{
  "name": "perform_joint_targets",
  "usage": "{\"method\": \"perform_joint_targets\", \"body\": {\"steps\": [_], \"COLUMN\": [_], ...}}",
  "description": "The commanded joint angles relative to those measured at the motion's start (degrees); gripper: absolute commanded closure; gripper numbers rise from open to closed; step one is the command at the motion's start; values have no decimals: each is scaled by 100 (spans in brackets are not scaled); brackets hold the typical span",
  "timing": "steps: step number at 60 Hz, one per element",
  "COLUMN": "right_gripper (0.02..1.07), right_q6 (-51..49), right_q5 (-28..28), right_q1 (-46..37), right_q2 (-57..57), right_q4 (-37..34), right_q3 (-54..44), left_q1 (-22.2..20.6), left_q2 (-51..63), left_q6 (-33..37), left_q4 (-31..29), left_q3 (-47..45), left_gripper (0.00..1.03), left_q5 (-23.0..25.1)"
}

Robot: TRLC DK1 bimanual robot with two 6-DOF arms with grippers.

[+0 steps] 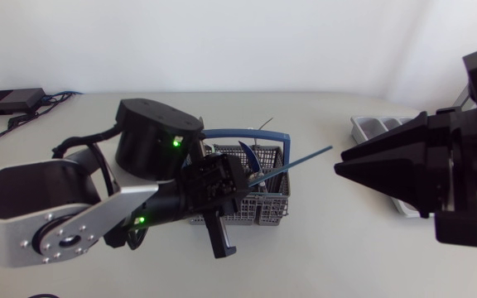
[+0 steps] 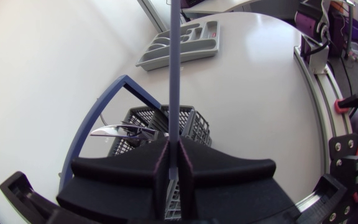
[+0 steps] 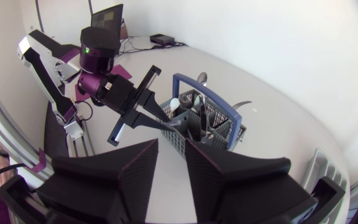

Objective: Sort the cutlery from the basket into the organizer compartments.

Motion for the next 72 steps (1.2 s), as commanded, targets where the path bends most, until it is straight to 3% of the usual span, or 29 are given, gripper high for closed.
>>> {"method": "perform_joint_targets", "body": {"steps": [1, 7, 16, 38, 52, 59, 67, 72], "right_gripper": [44, 44, 44, 46, 72, 95, 98, 100], "right_q6": [222, 362, 529, 846, 898, 898, 890, 881], "right_q5": [-14, -14, -31, -5, 74, 83, 83, 56], "right_q1": [-107, -142, -81, 174, 323, 367, 438, 438], "right_q2": [-96, -79, 246, 1275, 1538, 1635, 1635, 1609], "right_q4": [168, 423, 783, 1662, 1996, 2014, 2014, 2005], "right_q3": [-166, -298, -403, -210, -210, -201, -219, -236], "left_q1": [234, 550, 524, 392, 436, 480, 533, 559], "left_q2": [85, 199, 410, 700, 744, 779, 788, 797], "left_q6": [-407, -943, -1444, -1945, -1972, -1980, -1998, -1998], "left_q4": [-138, -586, -1113, -1412, -1403, -1386, -1342, -1342], "left_q3": [416, 909, 1462, 1946, 1946, 1946, 1972, 1972], "left_gripper": [100, 100, 100, 100, 100, 100, 100, 80], "left_q5": [261, 876, 1403, 1975, 2115, 2177, 2186, 2194]}}
